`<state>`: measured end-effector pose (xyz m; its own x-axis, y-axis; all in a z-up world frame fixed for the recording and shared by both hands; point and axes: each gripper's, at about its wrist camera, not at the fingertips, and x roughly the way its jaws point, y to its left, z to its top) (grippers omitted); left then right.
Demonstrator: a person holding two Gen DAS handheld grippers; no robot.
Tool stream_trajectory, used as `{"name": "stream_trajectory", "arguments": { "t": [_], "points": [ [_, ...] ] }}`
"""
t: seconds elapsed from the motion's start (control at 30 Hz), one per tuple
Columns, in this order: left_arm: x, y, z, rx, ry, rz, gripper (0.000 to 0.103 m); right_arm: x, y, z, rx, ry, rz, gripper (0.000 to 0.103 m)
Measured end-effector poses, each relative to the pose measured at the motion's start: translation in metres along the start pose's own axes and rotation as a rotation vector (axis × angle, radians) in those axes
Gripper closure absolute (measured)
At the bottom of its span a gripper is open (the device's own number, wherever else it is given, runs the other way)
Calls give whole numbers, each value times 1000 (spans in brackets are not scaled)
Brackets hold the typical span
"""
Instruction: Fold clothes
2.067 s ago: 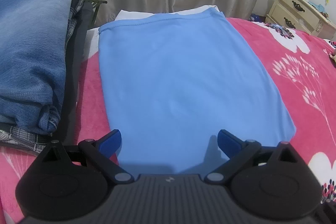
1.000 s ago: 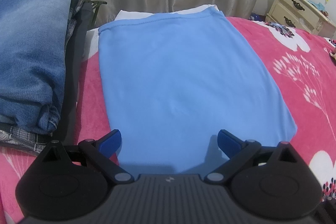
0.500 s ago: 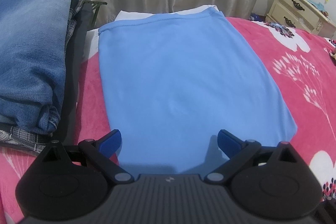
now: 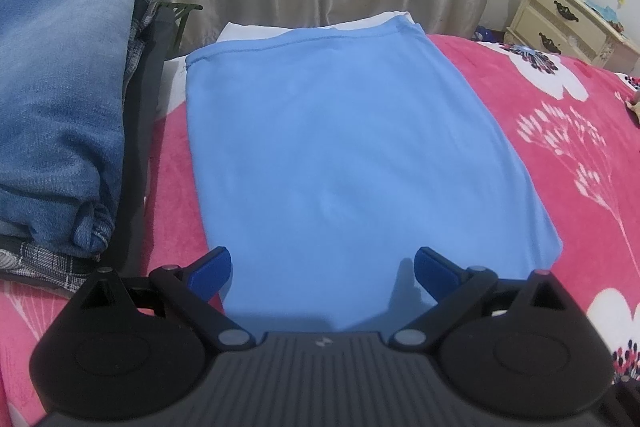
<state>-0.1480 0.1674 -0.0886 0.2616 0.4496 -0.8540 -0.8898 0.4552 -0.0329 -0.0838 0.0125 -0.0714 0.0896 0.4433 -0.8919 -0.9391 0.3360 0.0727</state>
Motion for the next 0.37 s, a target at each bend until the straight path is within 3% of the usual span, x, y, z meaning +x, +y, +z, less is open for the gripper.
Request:
{"name": "stream_trajectory", "arguments": {
  "t": [0.37],
  "points": [
    [0, 0, 0, 4, 0, -4, 4, 0, 0, 0, 3, -1, -1, 38]
  ]
}}
